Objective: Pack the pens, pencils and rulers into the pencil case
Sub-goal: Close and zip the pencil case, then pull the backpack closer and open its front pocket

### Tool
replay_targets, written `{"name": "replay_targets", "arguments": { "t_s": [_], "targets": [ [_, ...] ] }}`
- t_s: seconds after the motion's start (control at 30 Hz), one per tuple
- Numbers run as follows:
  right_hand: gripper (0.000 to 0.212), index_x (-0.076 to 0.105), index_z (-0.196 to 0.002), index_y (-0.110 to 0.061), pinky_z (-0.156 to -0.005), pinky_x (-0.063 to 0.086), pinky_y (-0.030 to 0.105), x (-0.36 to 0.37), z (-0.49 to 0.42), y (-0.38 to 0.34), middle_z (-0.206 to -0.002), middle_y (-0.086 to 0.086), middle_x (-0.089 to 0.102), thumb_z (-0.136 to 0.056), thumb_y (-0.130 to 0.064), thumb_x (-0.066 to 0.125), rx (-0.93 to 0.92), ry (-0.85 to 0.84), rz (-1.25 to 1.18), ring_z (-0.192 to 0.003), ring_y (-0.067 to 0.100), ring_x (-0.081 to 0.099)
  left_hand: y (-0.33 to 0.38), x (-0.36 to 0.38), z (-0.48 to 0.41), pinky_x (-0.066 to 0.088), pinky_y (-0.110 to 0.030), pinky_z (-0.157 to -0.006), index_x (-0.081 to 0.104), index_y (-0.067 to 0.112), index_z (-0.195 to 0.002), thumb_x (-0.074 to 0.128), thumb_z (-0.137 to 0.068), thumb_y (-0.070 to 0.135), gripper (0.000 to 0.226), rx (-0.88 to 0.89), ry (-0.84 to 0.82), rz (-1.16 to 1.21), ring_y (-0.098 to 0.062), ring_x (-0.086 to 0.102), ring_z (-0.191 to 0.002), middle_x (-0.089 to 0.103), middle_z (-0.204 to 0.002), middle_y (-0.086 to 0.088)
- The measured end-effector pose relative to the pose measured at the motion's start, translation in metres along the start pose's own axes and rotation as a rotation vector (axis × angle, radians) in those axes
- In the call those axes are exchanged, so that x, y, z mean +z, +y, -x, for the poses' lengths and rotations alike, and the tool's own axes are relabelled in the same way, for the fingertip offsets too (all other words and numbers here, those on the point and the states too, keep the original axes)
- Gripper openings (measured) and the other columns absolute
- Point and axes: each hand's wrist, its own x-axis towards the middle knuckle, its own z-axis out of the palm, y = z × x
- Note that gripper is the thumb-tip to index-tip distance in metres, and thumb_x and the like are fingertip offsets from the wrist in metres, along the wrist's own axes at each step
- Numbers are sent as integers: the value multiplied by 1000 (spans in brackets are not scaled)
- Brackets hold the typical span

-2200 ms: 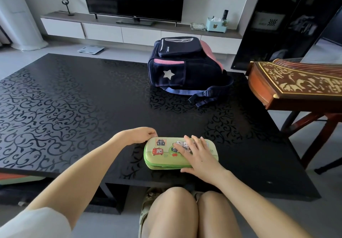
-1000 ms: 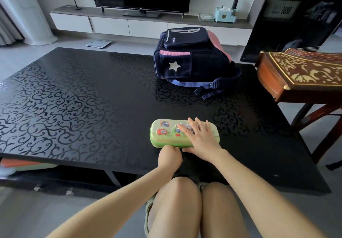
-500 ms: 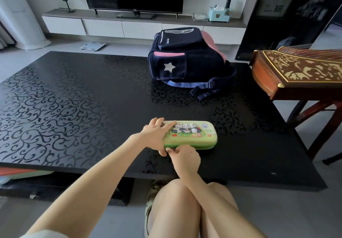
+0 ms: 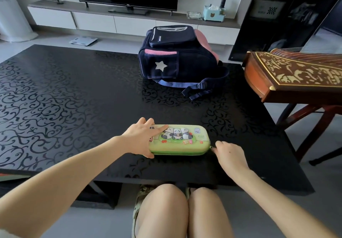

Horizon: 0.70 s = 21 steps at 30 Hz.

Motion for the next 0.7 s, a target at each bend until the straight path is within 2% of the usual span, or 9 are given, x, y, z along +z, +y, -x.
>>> {"name": "replay_targets", "arguments": {
  "t_s": [0.1, 0.23, 0.3, 0.33, 0.37, 0.43, 0.5, 0.6, 0.7],
  "targets": [
    [24, 47, -69, -14, -47, 27, 29, -8, -37, 2, -64, 5, 61, -78, -6, 68, -74, 23, 99, -57, 27, 60, 1, 3, -1, 44, -34, -89, -6, 39, -143, 65, -66, 60, 108, 41, 19, -58, -22, 31, -106, 28, -129, -1],
    [67, 26, -54, -18, -40, -1, 17, -7, -87, -2, -37, -5, 24, -40, -10, 91, -283, 86, 93, -29, 18, 26, 1, 4, -4, 41, -35, -93, -8, 35, -144, 63, -70, 58, 105, 73, -3, -96, -23, 30, -112, 24, -134, -3],
    [41, 42, -54, -15, -36, 16, 22, -14, -99, -19, -48, -4, 40, -54, -11, 83, -333, -37, 165, -41, 18, 41, -1, 3, -5, 43, -34, -91, -6, 36, -144, 63, -69, 59, 105, 82, -17, -84, -23, 30, -111, 26, -133, -3],
    [14, 58, -70, -12, -47, 35, 29, -16, -102, -22, -68, 1, 59, -72, -12, 72, -332, -48, 82, -61, 21, 56, -1, 3, -6, 44, -33, -89, -6, 38, -144, 64, -68, 59, 105, 78, -23, -65, -22, 30, -110, 26, -132, -2],
    [13, 65, -95, -15, -69, 43, 33, -16, -105, -19, -96, 2, 65, -84, -12, 59, -292, -74, 88, -86, 22, 60, -2, 2, -7, 45, -33, -88, -6, 40, -143, 65, -66, 58, 106, 70, -31, -49, -22, 30, -109, 26, -131, 0],
    [37, 55, -125, -24, -97, 37, 35, -28, -97, -15, -131, -3, 53, -90, -13, 51, -237, -228, -91, -117, 21, 48, -2, -1, -7, 47, -33, -87, -6, 45, -141, 68, -64, 57, 108, 55, -64, -12, -21, 29, -109, 25, -132, 2],
    [55, 39, -139, -31, -109, 28, 40, -38, -81, -20, -145, -7, 39, -87, -33, 58, -273, -353, -365, -132, 19, 36, -2, -4, -9, 47, -33, -89, -5, 47, -141, 70, -62, 55, 109, 37, -89, 32, -21, 27, -114, 22, -135, 3],
    [104, 9, -148, -33, -113, 17, 49, -32, -57, -44, -150, 3, 27, -67, -64, 66, -372, -464, -133, -135, 26, 28, 3, -8, -11, 44, -36, -96, -1, 45, -142, 74, -61, 49, 111, 34, -94, 62, -24, 23, -122, 20, -140, 1],
    [107, 6, -146, -35, -102, 31, 43, -13, -41, -54, -135, 7, 34, -62, -65, 66, -370, -258, -14, -119, 29, 36, 11, -13, -8, 34, -39, -107, -1, 41, -143, 75, -65, 44, 109, -22, -120, 88, -28, 11, -136, 9, -150, -4]
  ]
}}
